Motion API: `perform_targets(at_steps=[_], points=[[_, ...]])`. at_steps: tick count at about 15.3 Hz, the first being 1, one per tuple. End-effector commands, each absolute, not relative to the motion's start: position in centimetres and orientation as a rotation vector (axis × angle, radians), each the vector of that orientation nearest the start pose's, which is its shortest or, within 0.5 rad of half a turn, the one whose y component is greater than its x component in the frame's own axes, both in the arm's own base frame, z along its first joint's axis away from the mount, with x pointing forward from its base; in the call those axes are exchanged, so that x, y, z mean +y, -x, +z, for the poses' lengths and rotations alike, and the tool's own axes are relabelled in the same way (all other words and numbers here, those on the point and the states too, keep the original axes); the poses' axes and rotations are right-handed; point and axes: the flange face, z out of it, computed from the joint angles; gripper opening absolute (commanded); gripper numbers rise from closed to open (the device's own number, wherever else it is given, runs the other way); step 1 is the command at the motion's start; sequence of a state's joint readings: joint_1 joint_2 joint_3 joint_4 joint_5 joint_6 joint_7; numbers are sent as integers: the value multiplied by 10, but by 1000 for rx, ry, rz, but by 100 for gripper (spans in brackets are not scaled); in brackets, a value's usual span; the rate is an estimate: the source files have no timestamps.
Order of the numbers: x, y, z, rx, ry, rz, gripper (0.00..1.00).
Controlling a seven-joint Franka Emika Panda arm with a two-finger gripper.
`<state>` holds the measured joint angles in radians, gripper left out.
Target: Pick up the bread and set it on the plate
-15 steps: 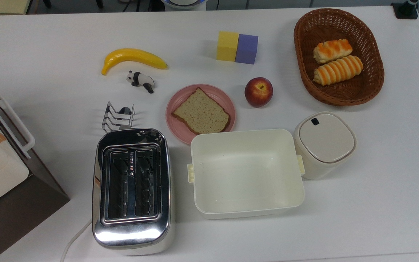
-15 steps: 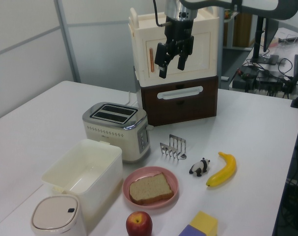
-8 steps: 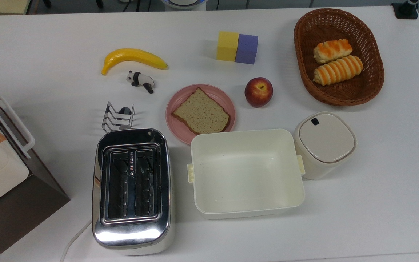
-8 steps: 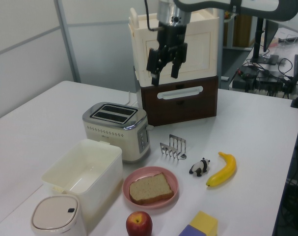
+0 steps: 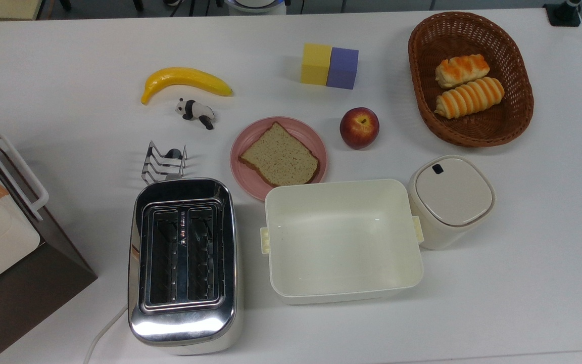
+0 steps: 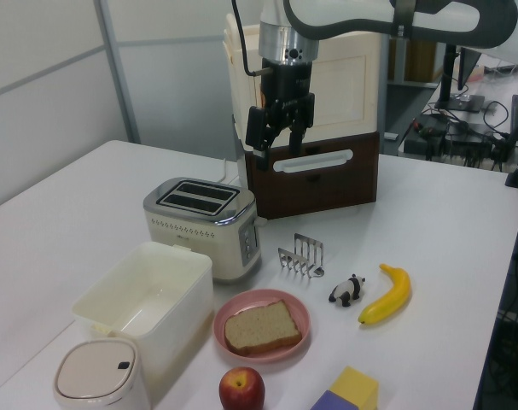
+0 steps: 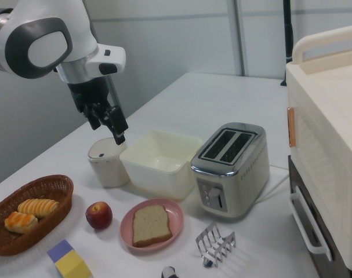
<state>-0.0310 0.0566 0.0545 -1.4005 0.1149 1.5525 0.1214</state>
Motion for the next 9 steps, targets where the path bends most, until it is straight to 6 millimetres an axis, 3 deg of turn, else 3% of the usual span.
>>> perform_targets(at_steps=[1,6,9], points=[[26,-563,671,152,3010,-108,100],[25,-562,669,152,3011,-101,100],[37,-563,665,124,3016,-96,100]])
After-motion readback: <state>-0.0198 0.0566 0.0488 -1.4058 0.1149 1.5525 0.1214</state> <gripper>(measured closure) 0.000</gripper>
